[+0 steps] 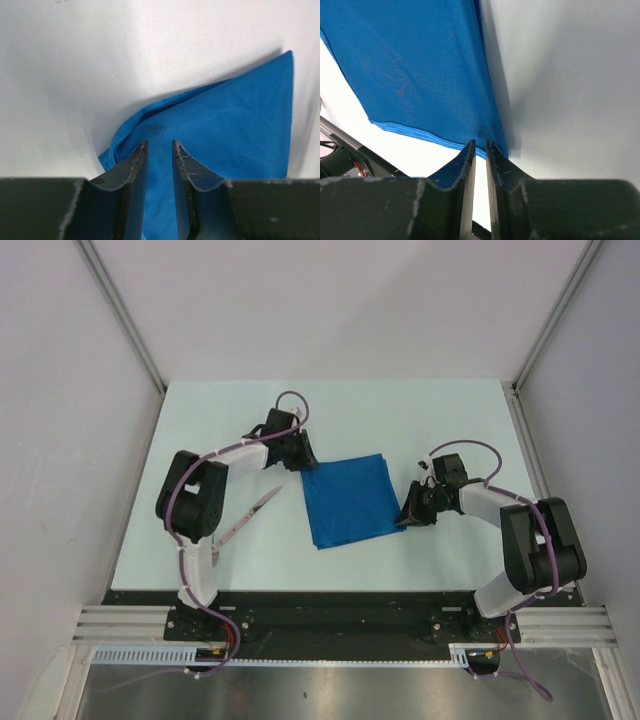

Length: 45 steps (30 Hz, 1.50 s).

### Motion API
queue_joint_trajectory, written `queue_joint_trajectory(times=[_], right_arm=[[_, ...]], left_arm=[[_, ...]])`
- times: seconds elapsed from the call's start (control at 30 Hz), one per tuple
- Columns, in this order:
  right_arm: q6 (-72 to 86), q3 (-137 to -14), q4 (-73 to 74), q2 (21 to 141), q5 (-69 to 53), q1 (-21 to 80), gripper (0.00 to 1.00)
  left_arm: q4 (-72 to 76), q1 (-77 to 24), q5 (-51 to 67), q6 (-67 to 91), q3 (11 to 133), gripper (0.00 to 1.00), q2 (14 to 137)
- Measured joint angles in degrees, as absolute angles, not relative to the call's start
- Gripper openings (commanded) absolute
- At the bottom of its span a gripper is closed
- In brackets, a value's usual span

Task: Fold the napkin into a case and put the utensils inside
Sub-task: Smooth out the lower triangle-folded napkin at the center of the board, then pick up the lower triangle-folded napkin from the center of the board.

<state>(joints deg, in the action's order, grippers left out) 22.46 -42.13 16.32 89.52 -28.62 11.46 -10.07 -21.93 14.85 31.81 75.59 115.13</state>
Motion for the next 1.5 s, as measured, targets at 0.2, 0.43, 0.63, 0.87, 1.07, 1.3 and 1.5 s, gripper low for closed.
queue_joint_trajectory(times=[0.2, 0.43, 0.63, 0.87, 1.07, 1.3, 1.5], right_arm=[[22.4, -42.7, 17.3, 88.4, -27.4, 11.6, 0.20], [22.4, -42.7, 17.0, 88.5, -27.0, 11.6, 0.19], [22.4, -42.0, 15.5, 89.7, -26.7, 11.5, 0.19], [22.4, -42.0, 15.2, 90.1, -26.4, 11.5, 0.20], [22.0, -43.2, 17.9, 88.8, -22.9, 13.2, 0.36], [22.6, -54.4, 28.4, 84.6, -6.9, 24.6, 0.74], [25.3, -69.7, 31.7, 90.2, 3.5, 39.2, 0.84]], left_arm=[[-9.9, -21.9, 13.1, 32.0, 71.6, 0.30, 107.7], [-9.9, -21.3, 11.8, 32.0, 70.8, 0.26, 107.5], [-10.2, -20.3, 11.4, 32.1, 72.5, 0.24, 114.7], [-12.1, -19.7, 10.0, 31.5, 77.1, 0.29, 117.1], [-14.1, -20.3, 9.1, 31.6, 75.2, 0.50, 112.3], [-19.1, -20.3, 4.4, 34.8, 67.6, 0.63, 88.5], [-21.3, -20.1, 3.6, 39.2, 59.4, 0.69, 68.2]])
